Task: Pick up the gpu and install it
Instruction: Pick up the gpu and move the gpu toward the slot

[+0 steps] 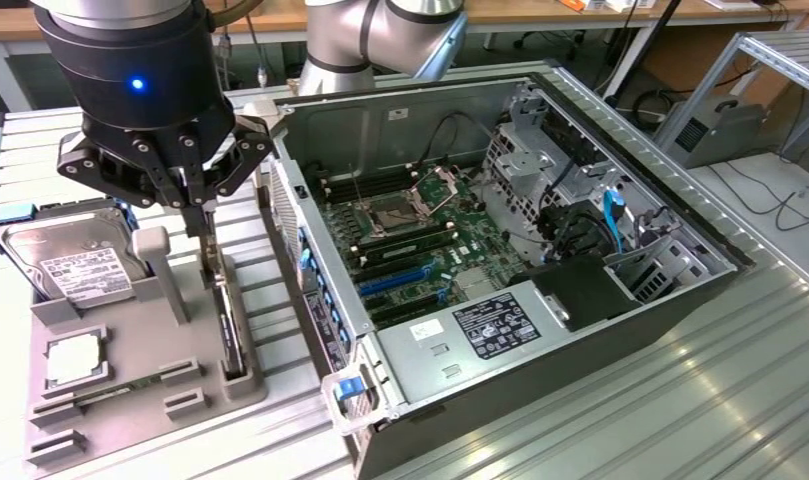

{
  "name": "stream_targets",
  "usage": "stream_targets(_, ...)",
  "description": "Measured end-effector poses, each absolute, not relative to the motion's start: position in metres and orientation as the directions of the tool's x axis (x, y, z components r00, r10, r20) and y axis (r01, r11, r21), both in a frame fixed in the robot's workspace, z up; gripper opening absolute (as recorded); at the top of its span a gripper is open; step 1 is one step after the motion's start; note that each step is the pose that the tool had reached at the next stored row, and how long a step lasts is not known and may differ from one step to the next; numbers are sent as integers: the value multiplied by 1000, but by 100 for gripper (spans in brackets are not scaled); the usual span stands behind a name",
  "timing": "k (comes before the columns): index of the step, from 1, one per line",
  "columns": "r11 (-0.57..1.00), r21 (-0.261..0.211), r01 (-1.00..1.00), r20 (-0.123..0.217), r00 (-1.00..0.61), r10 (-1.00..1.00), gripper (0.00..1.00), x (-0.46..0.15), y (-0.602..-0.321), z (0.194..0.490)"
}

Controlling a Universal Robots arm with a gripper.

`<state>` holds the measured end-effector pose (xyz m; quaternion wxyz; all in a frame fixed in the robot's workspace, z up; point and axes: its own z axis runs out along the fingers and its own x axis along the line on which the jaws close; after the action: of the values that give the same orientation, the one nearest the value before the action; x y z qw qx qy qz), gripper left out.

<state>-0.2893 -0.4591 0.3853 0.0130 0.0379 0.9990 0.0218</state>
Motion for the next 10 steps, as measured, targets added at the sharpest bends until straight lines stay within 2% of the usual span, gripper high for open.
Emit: stream_targets(10,996,45,75,-24,-997,76,11,-289,-459,385)
